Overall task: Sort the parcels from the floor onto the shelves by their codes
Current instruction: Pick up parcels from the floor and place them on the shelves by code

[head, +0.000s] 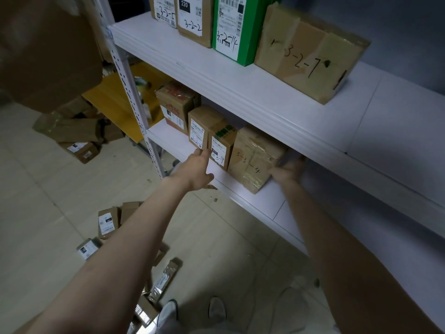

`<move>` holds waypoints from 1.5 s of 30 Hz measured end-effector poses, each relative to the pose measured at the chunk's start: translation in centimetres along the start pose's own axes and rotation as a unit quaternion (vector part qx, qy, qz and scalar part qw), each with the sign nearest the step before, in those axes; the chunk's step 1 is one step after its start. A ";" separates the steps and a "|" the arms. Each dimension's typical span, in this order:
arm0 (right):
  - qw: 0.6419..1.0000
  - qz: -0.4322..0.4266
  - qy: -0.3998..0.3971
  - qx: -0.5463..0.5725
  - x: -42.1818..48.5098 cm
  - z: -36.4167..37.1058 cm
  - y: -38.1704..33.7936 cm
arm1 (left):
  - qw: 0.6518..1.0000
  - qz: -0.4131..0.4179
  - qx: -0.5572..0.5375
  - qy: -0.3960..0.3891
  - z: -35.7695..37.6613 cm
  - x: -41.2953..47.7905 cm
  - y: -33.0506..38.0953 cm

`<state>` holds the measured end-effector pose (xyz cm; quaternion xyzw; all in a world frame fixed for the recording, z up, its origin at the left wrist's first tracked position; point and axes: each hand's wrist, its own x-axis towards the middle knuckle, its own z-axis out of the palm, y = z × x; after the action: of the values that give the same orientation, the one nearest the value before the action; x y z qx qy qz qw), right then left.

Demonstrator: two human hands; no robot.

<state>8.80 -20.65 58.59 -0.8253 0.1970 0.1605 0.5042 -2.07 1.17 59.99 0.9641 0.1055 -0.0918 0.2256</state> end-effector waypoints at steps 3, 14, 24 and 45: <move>0.999 0.017 0.004 0.037 1.9 0.5 3.5 | 1.000 -0.012 -0.016 0.007 0.7 -1.0 0.2; 0.991 -0.054 -0.125 -0.007 -5.0 5.0 4.5 | 0.987 -0.123 -0.090 0.061 3.3 -8.0 -3.2; 0.953 -0.100 -0.258 -0.121 -13.1 11.7 6.7 | 0.933 -0.300 -0.160 0.114 6.7 -22.1 -9.6; 0.878 -0.177 -0.382 -0.229 -36.7 25.8 15.9 | 0.789 -0.525 -0.266 0.177 12.8 -48.9 -23.3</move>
<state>-32.57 1.91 52.03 -0.8134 -0.2024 0.4124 0.3569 -56.45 7.83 49.97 0.6615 0.6536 0.0083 0.3676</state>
